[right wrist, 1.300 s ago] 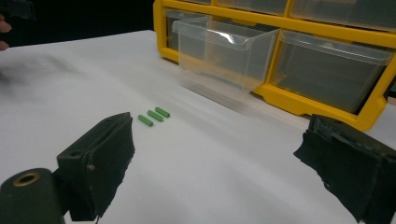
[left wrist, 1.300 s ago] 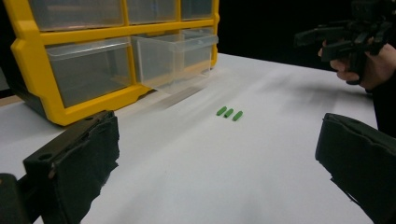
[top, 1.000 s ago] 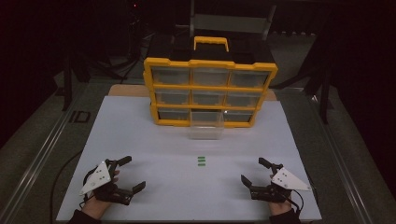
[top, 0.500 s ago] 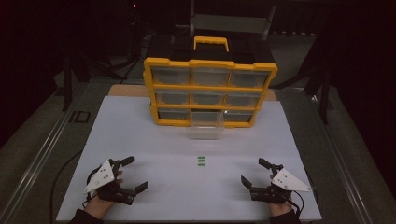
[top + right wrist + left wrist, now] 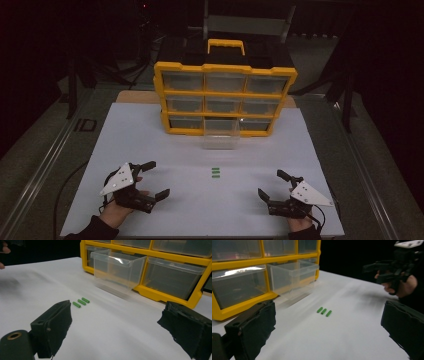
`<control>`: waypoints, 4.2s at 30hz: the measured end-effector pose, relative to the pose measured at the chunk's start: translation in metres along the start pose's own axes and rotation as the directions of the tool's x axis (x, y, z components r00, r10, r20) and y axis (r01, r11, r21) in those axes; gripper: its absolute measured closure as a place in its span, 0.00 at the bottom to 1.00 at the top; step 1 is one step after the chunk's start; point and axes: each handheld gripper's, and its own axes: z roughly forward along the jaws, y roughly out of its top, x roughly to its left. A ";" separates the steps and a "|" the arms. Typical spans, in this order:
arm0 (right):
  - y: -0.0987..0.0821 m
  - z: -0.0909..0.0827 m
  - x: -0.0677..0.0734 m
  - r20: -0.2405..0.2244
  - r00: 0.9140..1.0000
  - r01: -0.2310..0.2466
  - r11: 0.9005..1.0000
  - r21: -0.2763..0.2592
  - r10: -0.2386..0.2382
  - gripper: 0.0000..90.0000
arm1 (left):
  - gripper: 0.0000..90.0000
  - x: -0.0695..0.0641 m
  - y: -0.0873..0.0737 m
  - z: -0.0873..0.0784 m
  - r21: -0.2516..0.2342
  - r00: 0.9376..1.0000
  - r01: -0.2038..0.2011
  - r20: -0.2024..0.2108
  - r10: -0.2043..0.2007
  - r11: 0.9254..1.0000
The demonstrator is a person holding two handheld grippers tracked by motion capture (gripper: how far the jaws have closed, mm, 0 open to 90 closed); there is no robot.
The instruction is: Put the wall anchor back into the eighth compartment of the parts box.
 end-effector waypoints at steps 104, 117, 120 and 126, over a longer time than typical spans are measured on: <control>-0.003 0.001 0.004 -0.050 0.999 -0.013 1.000 0.019 0.014 0.10 | 0.94 0.037 0.006 0.210 0.529 0.964 -0.122 0.266 -0.027 0.840; -0.001 -0.002 0.003 -0.039 0.999 -0.016 1.000 0.002 0.016 0.10 | 0.94 0.039 0.026 0.193 0.494 0.958 -0.139 0.286 -0.010 0.858; -0.001 -0.002 0.003 -0.039 0.999 -0.016 1.000 -0.002 0.015 0.10 | 0.94 0.038 0.033 0.188 0.487 0.952 -0.155 0.305 -0.002 0.859; 0.000 -0.005 0.003 -0.019 1.000 -0.009 1.000 -0.018 0.008 0.10 | 0.94 0.036 0.047 0.178 0.495 0.945 -0.178 0.328 0.007 0.851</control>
